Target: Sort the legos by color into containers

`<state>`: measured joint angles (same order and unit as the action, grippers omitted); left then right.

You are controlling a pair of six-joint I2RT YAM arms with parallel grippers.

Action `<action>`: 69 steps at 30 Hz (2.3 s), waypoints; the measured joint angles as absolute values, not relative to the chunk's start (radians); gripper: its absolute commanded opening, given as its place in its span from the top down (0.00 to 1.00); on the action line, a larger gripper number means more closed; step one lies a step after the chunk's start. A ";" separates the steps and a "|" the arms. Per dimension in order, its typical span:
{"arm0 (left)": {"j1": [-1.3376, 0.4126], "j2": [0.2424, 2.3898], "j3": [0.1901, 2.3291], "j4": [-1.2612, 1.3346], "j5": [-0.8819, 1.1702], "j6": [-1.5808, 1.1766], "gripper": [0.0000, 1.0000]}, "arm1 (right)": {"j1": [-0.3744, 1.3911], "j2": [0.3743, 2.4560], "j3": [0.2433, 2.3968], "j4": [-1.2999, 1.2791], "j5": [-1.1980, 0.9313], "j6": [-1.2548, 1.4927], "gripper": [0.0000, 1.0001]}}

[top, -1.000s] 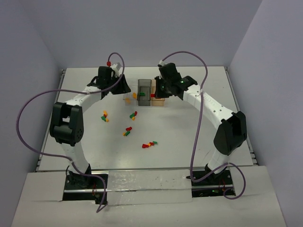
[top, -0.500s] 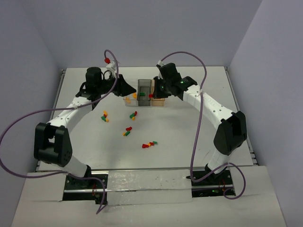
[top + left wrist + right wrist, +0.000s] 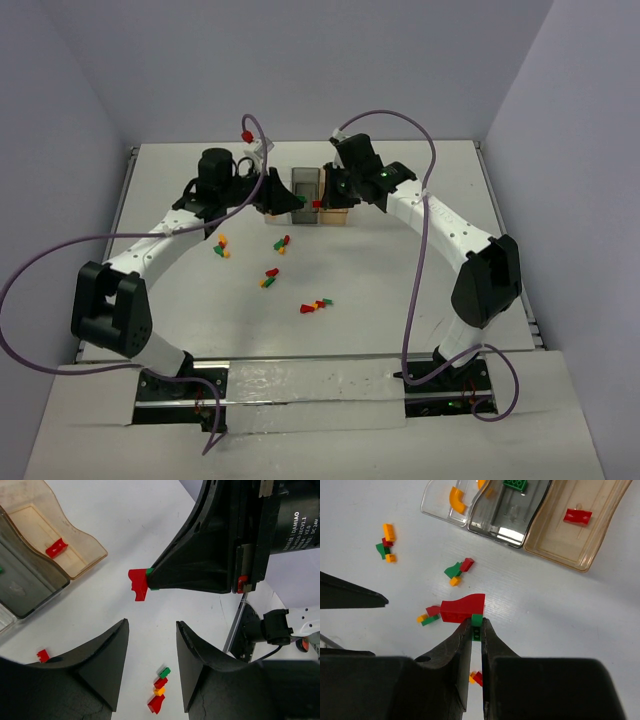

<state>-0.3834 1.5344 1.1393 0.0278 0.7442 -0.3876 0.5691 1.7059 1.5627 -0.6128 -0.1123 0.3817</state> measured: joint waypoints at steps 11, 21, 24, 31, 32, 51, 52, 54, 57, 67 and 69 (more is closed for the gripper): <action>-0.421 1.570 1.139 0.006 0.712 -0.384 0.44 | 0.581 1.702 1.563 -0.613 -0.144 0.391 1.00; -0.431 1.596 1.145 0.001 0.703 -0.388 0.49 | 0.590 1.700 1.563 -0.613 -0.167 0.396 1.00; -0.432 1.604 1.148 0.003 0.704 -0.396 0.51 | 0.591 1.700 1.563 -0.613 -0.171 0.395 1.00; -0.433 1.619 1.148 0.007 0.706 -0.425 0.59 | 0.593 1.700 1.563 -0.613 -0.181 0.395 1.00; -0.433 1.619 1.148 0.008 0.706 -0.429 0.59 | 0.594 1.700 1.563 -0.613 -0.183 0.395 1.00; -0.434 1.621 1.148 0.020 0.732 -0.464 1.00 | 0.607 1.683 1.549 -0.610 -0.188 0.384 1.00; -0.434 1.622 1.148 0.019 0.733 -0.465 1.00 | 0.607 1.683 1.548 -0.610 -0.186 0.384 1.00; -0.434 1.623 1.147 0.020 0.733 -0.466 1.00 | 0.609 1.681 1.547 -0.609 -0.180 0.384 1.00; -0.434 1.624 1.146 0.022 0.730 -0.463 1.00 | 0.611 1.676 1.546 -0.610 -0.167 0.378 1.00; -0.434 1.651 1.147 0.004 0.575 -0.387 1.00 | 0.541 1.557 1.518 -0.605 -0.137 0.373 1.00; -0.438 1.687 1.176 -0.001 0.557 -0.387 1.00 | 0.505 1.545 1.515 -0.605 -0.118 0.374 1.00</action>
<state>-0.4376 1.6868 1.1763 -0.0009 0.5565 -0.3872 0.5050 1.5450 1.5149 -0.6049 -0.1180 0.3742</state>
